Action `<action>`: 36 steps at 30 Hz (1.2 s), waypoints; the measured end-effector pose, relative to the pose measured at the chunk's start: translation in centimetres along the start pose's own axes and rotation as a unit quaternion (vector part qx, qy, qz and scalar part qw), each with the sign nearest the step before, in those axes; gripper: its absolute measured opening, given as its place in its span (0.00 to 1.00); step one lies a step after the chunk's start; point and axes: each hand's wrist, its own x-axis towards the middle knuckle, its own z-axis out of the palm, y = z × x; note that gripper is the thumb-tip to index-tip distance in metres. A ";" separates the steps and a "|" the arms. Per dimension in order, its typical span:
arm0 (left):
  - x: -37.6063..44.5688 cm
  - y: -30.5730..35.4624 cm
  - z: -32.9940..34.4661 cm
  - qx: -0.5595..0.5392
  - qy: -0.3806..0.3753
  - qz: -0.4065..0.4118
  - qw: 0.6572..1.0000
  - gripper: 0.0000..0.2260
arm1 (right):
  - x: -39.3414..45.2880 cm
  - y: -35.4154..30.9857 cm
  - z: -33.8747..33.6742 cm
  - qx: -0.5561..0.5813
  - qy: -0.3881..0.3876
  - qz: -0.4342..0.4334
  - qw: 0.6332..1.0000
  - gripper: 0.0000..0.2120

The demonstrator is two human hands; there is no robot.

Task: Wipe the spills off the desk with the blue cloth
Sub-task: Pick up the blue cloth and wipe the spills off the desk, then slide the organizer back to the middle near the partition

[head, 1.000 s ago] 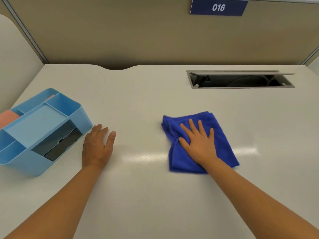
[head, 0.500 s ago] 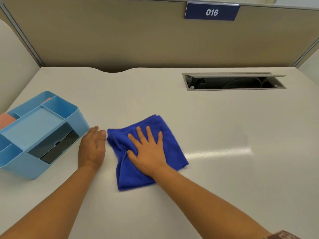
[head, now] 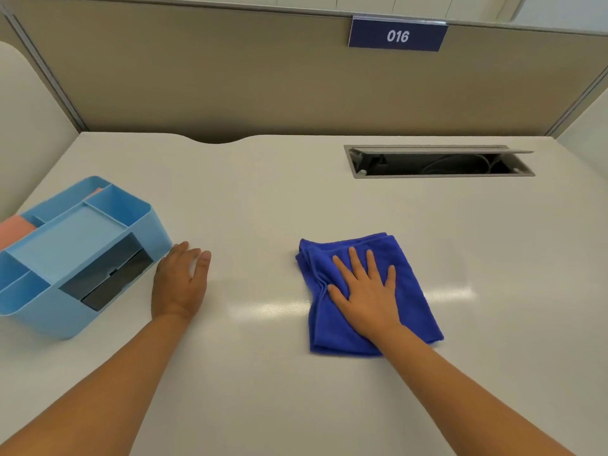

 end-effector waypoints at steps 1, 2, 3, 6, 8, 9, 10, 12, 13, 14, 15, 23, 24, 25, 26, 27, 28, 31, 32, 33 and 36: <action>0.0 0.1 0.1 0.000 -0.002 0.000 1.000 0.23 | -0.1 0.1 -0.1 0.006 -0.007 0.000 1.000 0.40; -0.2 0.2 -0.2 0.001 -0.002 0.004 1.000 0.23 | -0.2 0.0 -0.5 0.017 -0.016 0.003 1.000 0.39; -0.5 0.5 -0.3 -0.002 0.001 0.007 1.000 0.23 | -0.3 -0.2 -1.1 0.034 -0.025 0.011 0.999 0.37; -1.6 2.1 -0.6 -0.055 0.030 0.001 0.998 0.20 | -0.1 -1.9 -3.2 0.116 0.015 0.047 0.992 0.30; -2.5 3.7 -0.7 -0.105 0.046 -0.011 0.993 0.19 | 0.2 -4.0 -4.5 0.158 0.077 0.044 0.983 0.26; -2.8 4.5 -0.6 -0.130 0.047 -0.014 0.990 0.18 | 0.4 -5.1 -5.1 0.189 0.096 0.037 0.977 0.23; -3.1 5.4 -0.6 -0.153 0.047 -0.012 0.987 0.17 | 0.6 -6.2 -5.6 0.227 0.103 0.031 0.968 0.21; -3.7 6.5 -1.0 -0.183 0.061 0.002 0.981 0.15 | 1.0 -8.5 -6.4 0.304 0.086 0.024 0.949 0.18; -4.0 7.0 -1.0 -0.191 0.066 0.009 0.979 0.14 | 1.1 -9.4 -6.5 0.333 0.073 0.028 0.940 0.17; -4.4 7.3 -1.2 -0.197 0.072 0.010 0.978 0.13 | 1.3 -10.4 -6.6 0.356 0.061 0.031 0.932 0.16; -4.6 7.5 -1.6 -0.202 0.079 0.007 0.976 0.13 | 1.5 -11.4 -6.6 0.376 0.049 0.033 0.925 0.16; -3.6 4.7 -6.6 -0.190 0.206 -0.033 0.959 0.12 | 3.8 -19.5 -6.3 0.457 -0.020 0.022 0.889 0.13; -3.6 4.1 -7.6 -0.160 0.245 -0.024 0.956 0.12 | 4.2 -20.6 -6.3 0.462 -0.021 0.021 0.886 0.13; -3.4 3.4 -8.6 -0.119 0.287 -0.014 0.950 0.12 | 4.6 -21.7 -6.4 0.468 -0.019 0.020 0.883 0.13; -3.2 2.6 -9.7 -0.078 0.327 -0.013 0.942 0.13 | 5.0 -22.8 -6.6 0.472 -0.018 0.019 0.881 0.13; -3.0 1.6 -10.8 -0.048 0.367 -0.025 0.929 0.14 | 5.5 -23.9 -6.9 0.475 -0.018 0.017 0.880 0.13; -2.8 0.7 -12.0 -0.038 0.402 -0.052 0.913 0.16 | 5.9 -24.8 -7.2 0.475 -0.017 0.019 0.880 0.15; -2.3 -2.4 -15.1 -0.068 0.447 -0.175 0.874 0.22 | 7.5 -27.1 -8.0 0.466 -0.019 0.020 0.885 0.21; -2.1 -3.3 -15.9 -0.093 0.435 -0.225 0.867 0.23 | 8.0 -27.8 -8.2 0.459 -0.027 0.019 0.888 0.20; -1.7 -4.2 -16.4 -0.126 0.414 -0.277 0.858 0.23 | 8.5 -28.3 -8.2 0.448 -0.035 0.017 0.893 0.21; -0.8 -5.8 -16.8 -0.285 0.319 -0.387 0.817 0.24 | 9.9 -29.2 -7.8 0.412 -0.049 0.014 0.910 0.19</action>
